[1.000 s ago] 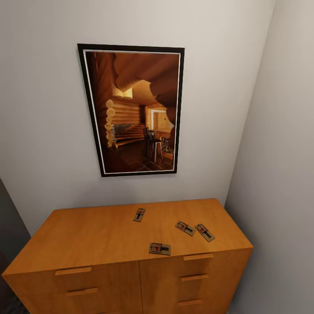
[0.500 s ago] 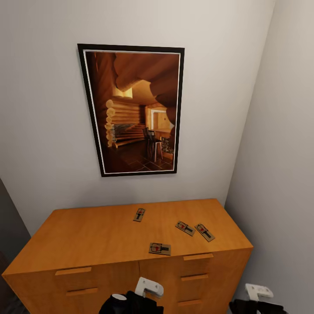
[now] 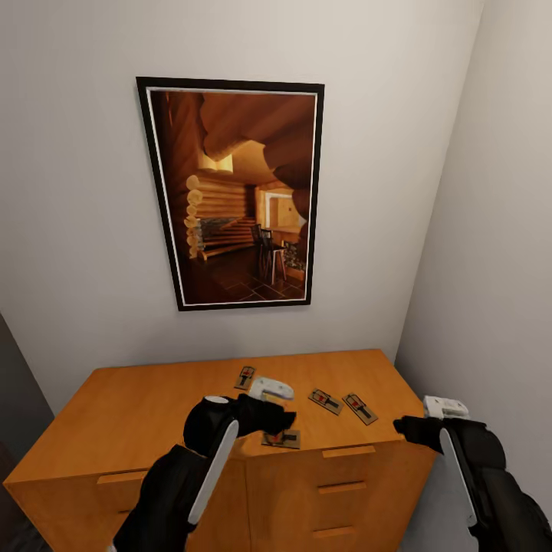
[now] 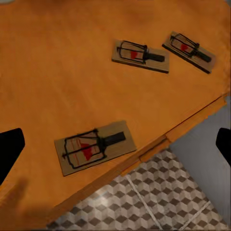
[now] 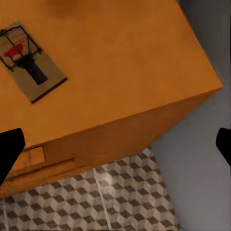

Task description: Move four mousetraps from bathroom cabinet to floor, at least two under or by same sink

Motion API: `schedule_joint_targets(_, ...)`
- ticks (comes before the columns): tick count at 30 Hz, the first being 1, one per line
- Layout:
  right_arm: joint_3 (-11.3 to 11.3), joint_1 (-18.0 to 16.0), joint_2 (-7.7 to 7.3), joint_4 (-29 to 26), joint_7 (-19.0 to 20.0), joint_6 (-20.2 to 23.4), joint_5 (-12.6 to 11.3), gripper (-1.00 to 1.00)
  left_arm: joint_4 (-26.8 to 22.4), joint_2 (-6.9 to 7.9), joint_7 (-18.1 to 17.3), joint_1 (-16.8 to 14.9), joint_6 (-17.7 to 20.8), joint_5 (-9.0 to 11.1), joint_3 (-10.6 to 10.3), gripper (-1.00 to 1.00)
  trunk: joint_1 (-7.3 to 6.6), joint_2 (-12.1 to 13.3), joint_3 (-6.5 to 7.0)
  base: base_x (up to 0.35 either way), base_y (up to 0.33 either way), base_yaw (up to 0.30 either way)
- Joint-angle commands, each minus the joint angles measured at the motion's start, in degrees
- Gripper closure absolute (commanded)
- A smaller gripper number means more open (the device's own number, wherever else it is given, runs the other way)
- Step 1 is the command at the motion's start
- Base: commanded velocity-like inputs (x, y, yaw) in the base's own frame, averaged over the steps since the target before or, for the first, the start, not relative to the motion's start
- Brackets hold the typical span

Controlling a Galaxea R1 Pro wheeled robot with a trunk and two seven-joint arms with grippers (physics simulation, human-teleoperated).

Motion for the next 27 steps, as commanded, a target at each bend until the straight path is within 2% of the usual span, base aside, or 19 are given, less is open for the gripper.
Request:
schedule_joint_targets(1,0.06,-1.89,0.00,0.75,0.13,0.24,0.14,-1.00,0.61,0.04,-0.61,-2.39,0.30,1.37,0.12,-1.00,0.01,-0.06,-0.05,0.000,0.000,0.000)
schedule_joint_targets(4,0.58,-7.84,0.16,3.63,0.03,0.24,0.12,-1.00,4.12,0.18,-2.23,-9.88,0.42,3.65,0.84,-1.00,0.01,-0.06,-0.05,0.000,0.000,0.000)
schedule_joint_targets(5,1.33,-12.25,0.30,6.24,-0.11,0.24,0.16,-1.00,8.33,0.20,-2.84,-15.34,0.45,4.56,1.94,-1.00,0.01,-0.06,-0.05,0.000,0.000,0.000)
schedule_joint_targets(8,2.74,-19.12,0.44,11.71,-0.28,0.24,0.23,-1.00,17.37,0.23,-3.27,-23.69,0.34,5.34,4.22,-1.00,0.01,-0.06,-0.05,0.000,0.000,0.000)
schedule_joint_targets(9,3.13,-21.42,0.47,14.00,-0.33,0.24,0.25,-1.00,21.06,0.27,-3.26,-26.44,0.22,5.49,4.99,-1.00,0.01,-0.06,-0.05,0.000,0.000,0.000)
schedule_joint_targets(10,3.74,-26.05,0.55,19.11,-0.40,0.24,0.27,-1.00,29.22,0.40,-3.25,-31.73,-0.06,5.66,6.25,-1.00,0.01,-0.06,-0.05,0.000,0.000,0.000)
schedule_joint_targets(15,4.60,-36.56,0.75,33.55,-0.59,0.24,0.56,-1.00,49.01,1.43,-3.28,-42.85,-2.05,5.59,7.80,-1.00,0.01,-0.06,-0.05,0.000,0.000,0.000)
schedule_joint_targets(16,4.76,-40.03,1.20,39.09,-0.68,0.24,0.73,-1.00,54.37,2.10,-3.40,-46.12,-3.67,5.59,8.05,-1.00,0.01,-0.06,-0.05,0.000,0.000,0.000)
schedule_joint_targets(20,5.01,-45.30,3.36,47.95,-1.09,0.24,1.42,-1.00,60.23,3.88,-3.68,-49.89,-5.87,5.65,8.33,-1.00,0.01,-0.06,-0.05,0.000,0.000,0.000)
schedule_joint_targets(21,5.06,-46.98,4.54,51.25,-1.54,0.24,2.29,-1.00,61.97,4.75,-3.79,-50.82,-6.41,5.75,8.41,-1.00,0.01,-0.06,-0.05,0.000,0.000,0.000)
schedule_joint_targets(24,5.06,-48.43,6.00,54.65,-2.33,0.13,4.22,-1.00,63.65,5.91,-3.94,-51.64,-6.87,5.92,8.51,-1.00,0.01,-0.06,-0.05,0.000,0.000,0.000)
schedule_joint_targets(27,5.01,-49.30,7.71,57.09,-2.93,-2.17,6.59,-1.00,64.95,6.94,-4.10,-52.14,-7.11,6.01,8.57,-1.00,0.01,-0.06,-0.05,0.000,0.000,0.000)
